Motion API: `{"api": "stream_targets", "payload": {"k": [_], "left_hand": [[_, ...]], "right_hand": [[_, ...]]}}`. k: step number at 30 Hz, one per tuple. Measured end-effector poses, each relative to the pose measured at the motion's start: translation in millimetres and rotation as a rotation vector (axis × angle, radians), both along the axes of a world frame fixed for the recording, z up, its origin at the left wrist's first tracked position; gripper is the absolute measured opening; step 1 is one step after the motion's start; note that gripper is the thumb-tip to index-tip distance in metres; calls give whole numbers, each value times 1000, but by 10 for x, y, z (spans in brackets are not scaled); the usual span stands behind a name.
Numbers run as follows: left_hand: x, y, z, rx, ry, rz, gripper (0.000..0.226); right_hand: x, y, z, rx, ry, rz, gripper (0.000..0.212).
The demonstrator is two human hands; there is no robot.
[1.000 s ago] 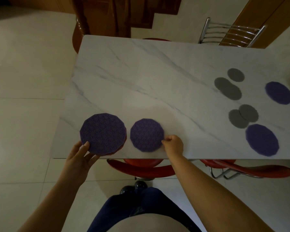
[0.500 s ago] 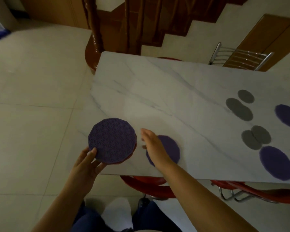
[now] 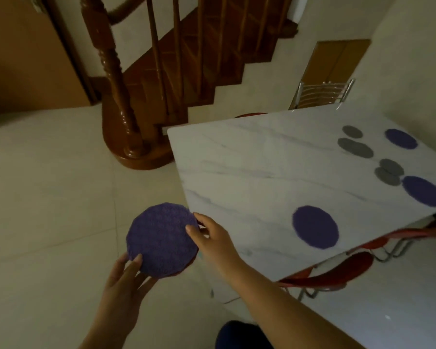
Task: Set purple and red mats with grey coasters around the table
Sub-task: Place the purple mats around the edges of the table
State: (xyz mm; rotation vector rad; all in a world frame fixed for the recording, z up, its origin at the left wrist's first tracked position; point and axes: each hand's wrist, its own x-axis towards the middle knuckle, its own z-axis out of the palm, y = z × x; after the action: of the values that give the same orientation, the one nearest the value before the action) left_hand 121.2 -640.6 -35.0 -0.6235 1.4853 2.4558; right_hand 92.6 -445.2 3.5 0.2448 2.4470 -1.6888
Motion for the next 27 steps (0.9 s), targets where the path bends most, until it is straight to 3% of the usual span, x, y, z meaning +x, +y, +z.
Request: {"api": "stream_targets", "payload": {"k": [7,13,22,27], "left_hand": [[-785,-458,151,-2,23,-256,18],[-1688,-443,90,31,39,-465,36],[-3048,-88,141,15,58,-684,29],[-3427,264,99,16,-7,-873,19]], "right_hand": [[-396,-332,48,-31,-23,-411,16],[-1017,-357,-48,-106,-67,-586,22],[-1784,-123,-27,-279,-47,-788,7],[-1779,39,-17,-205,-70,-937,7]]}}
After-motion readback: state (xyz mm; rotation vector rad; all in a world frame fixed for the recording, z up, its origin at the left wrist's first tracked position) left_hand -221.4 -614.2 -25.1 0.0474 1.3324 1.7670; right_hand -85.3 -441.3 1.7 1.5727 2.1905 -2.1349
